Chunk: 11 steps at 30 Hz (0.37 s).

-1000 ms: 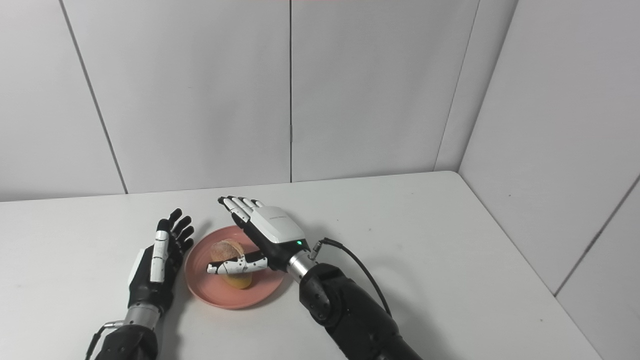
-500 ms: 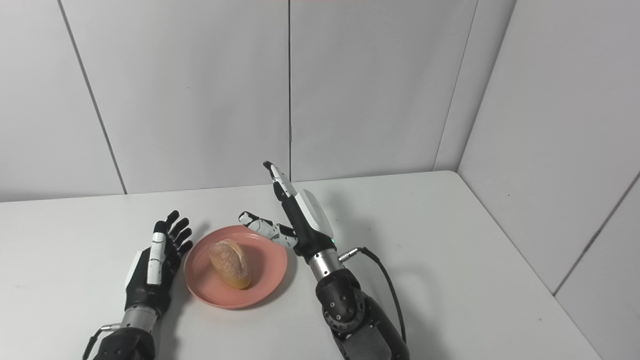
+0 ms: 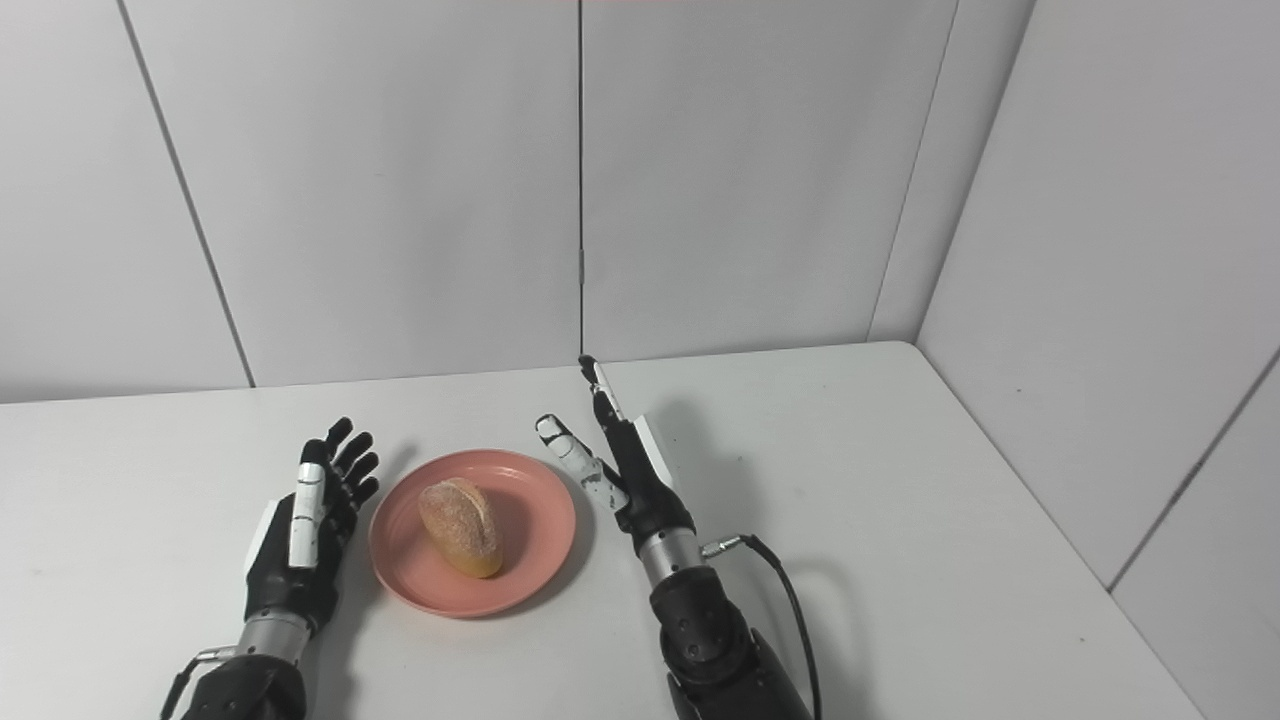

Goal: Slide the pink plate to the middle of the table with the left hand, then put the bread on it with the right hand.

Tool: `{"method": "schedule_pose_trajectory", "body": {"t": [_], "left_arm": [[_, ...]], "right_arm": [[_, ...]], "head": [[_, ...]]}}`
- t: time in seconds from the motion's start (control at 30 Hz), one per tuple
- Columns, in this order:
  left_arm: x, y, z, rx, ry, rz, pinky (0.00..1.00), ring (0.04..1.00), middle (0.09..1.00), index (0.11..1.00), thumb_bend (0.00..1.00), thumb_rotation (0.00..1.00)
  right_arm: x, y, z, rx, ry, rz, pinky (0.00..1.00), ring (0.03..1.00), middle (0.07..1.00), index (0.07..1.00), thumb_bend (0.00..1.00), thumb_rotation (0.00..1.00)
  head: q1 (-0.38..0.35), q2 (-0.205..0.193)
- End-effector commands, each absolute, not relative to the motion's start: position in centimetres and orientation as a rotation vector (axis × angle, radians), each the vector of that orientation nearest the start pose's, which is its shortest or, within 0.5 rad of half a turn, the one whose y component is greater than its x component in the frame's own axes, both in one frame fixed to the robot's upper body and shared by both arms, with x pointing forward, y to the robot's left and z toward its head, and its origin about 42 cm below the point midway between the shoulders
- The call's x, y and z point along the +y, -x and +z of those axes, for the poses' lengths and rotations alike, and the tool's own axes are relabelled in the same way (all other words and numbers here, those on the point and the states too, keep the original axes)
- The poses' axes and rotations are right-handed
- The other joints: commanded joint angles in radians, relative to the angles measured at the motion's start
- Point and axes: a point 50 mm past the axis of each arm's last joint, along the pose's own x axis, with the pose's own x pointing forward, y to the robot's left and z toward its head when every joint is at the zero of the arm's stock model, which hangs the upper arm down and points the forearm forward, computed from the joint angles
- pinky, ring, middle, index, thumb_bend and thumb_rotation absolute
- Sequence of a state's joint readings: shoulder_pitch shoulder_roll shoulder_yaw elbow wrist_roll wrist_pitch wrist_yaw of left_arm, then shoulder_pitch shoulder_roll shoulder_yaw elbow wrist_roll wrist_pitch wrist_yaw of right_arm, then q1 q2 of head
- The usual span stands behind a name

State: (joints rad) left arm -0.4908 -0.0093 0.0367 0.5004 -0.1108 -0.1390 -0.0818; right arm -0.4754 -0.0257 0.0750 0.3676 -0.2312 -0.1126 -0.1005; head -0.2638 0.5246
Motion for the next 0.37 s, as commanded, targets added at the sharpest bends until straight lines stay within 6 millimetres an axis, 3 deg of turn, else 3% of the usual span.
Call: {"method": "schedule_pose_trajectory", "body": {"t": [0.0,0.33], "left_arm": [[16.5,-43.7,15.5,-0.186,0.119,-0.177,0.96,0.957,0.954,0.951,0.8,1.0],[16.3,-43.8,15.8,-0.201,0.122,-0.175,0.96,0.962,0.962,0.957,0.79,1.0]], "right_arm": [[-15.8,-43.0,18.3,-0.292,0.266,0.078,1.0,1.0,1.0,1.0,0.68,1.0],[-15.7,-42.4,16.7,-0.23,0.23,0.091,1.0,1.0,1.0,1.0,0.67,1.0]], "head": [[0.001,0.001],[0.007,0.006]]}}
